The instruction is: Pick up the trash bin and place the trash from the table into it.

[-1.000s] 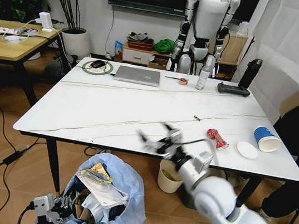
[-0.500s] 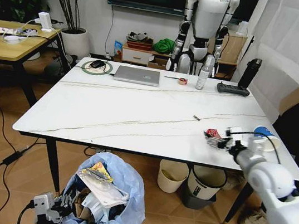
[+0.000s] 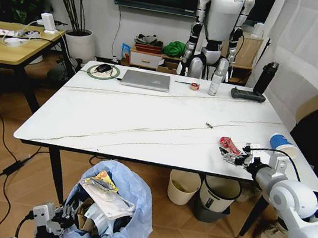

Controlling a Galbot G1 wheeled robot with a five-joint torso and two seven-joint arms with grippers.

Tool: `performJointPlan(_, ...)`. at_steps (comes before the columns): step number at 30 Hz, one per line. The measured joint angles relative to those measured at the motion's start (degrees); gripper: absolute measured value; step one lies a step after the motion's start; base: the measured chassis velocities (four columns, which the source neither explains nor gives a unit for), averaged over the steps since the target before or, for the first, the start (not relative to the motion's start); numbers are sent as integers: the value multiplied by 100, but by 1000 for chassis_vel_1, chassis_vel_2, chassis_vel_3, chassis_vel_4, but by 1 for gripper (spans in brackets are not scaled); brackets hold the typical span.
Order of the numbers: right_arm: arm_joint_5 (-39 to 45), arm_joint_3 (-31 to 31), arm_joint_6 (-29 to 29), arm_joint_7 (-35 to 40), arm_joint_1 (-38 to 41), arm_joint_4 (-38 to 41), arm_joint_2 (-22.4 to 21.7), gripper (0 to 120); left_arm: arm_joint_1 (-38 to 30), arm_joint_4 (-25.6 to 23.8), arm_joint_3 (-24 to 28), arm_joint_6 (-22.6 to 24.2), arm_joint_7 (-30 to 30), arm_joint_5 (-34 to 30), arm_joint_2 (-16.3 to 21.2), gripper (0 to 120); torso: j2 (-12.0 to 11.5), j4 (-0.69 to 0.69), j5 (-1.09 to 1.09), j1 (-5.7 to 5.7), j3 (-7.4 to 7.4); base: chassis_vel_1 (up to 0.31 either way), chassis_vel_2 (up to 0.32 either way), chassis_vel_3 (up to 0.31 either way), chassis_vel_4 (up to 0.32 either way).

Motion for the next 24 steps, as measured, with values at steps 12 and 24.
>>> performJointPlan(12, -53, -107, 58, -79, 41, -216, 53, 94, 12, -17, -26, 2, -1, -4, -27, 0, 0, 0, 0, 0, 0, 0, 0, 0, 0)
performJointPlan(24, -97, -119, 135, -103, 16, -250, 82, 50, 22, -40, -42, 3, -1, 1, -46, 0, 0, 0, 0, 0, 0, 0, 0, 0, 0)
